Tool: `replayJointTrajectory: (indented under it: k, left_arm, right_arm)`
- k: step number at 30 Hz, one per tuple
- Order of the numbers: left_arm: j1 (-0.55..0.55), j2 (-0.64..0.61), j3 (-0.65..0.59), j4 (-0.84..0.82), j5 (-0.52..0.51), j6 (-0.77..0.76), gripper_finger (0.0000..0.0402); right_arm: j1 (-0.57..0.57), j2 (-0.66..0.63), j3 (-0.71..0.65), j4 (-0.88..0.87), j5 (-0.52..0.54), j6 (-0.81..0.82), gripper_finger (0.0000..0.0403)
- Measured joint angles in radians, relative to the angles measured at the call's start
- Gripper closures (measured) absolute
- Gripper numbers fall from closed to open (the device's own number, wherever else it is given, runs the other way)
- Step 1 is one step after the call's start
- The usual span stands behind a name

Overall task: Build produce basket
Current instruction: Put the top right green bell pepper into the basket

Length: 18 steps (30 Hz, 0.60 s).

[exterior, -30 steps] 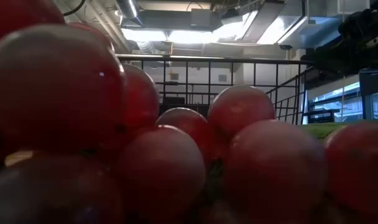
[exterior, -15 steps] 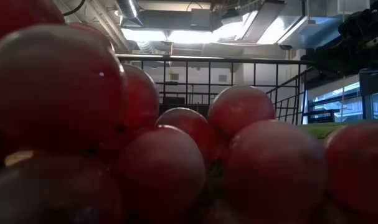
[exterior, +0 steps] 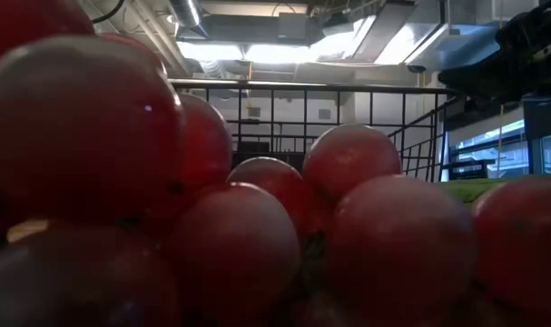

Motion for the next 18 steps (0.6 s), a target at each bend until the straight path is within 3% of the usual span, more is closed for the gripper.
replayJointTrajectory:
  k: [8,18]
  left_arm:
    - [0.0,0.0,0.0,0.0,0.0,0.0,0.0401]
    - [0.0,0.0,0.0,0.0,0.0,0.0,0.0401]
  right_arm:
    - [0.0,0.0,0.0,0.007,0.003,-0.038,0.0402]
    - [0.0,0.0,0.005,-0.002,0.147,-0.009,0.0403]
